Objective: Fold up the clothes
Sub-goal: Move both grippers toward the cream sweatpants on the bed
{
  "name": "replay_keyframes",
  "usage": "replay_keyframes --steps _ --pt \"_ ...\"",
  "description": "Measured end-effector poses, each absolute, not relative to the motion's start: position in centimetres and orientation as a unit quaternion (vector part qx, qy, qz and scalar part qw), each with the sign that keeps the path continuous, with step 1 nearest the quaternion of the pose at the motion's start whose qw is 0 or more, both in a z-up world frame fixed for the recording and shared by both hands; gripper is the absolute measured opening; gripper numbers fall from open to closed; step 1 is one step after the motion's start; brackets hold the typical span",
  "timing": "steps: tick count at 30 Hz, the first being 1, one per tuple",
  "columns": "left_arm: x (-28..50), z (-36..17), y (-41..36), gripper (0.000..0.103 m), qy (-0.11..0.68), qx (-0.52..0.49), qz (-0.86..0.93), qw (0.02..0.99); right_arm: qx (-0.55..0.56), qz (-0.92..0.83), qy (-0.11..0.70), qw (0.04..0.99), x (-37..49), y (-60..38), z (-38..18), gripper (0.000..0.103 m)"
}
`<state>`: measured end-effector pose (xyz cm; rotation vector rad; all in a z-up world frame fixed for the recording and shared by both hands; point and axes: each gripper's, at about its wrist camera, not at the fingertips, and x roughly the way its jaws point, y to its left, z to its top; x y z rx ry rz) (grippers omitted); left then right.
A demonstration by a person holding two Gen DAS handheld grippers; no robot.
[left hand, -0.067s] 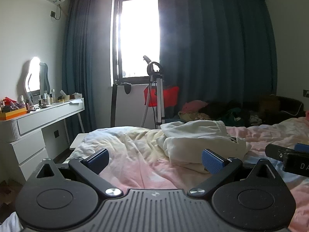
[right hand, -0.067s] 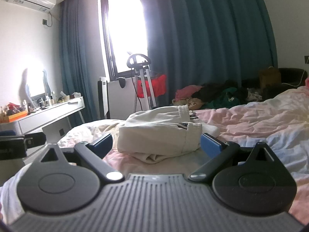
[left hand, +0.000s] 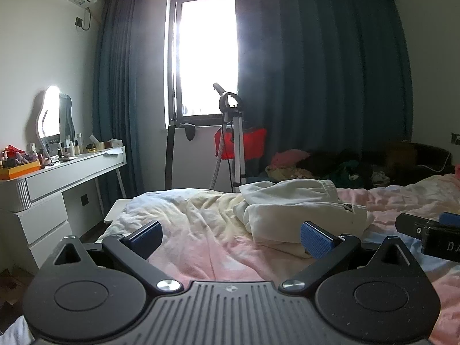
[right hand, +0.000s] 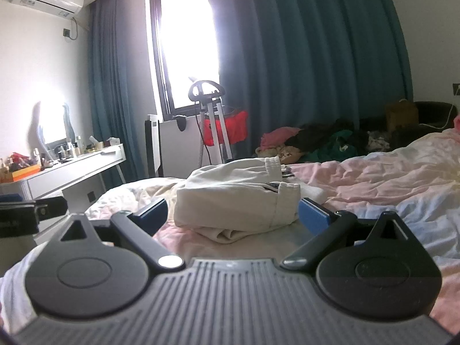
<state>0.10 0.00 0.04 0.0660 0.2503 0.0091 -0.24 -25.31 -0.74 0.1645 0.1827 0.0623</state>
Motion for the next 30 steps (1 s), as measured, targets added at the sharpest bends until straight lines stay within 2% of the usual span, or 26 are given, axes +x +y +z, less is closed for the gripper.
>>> replay_keyframes --steps 30 --pt "0.4 -0.6 -0.6 0.103 0.123 0.046 0.012 0.991 0.084 0.035 0.105 0.99 0.3 -25.0 -0.9 0.099"
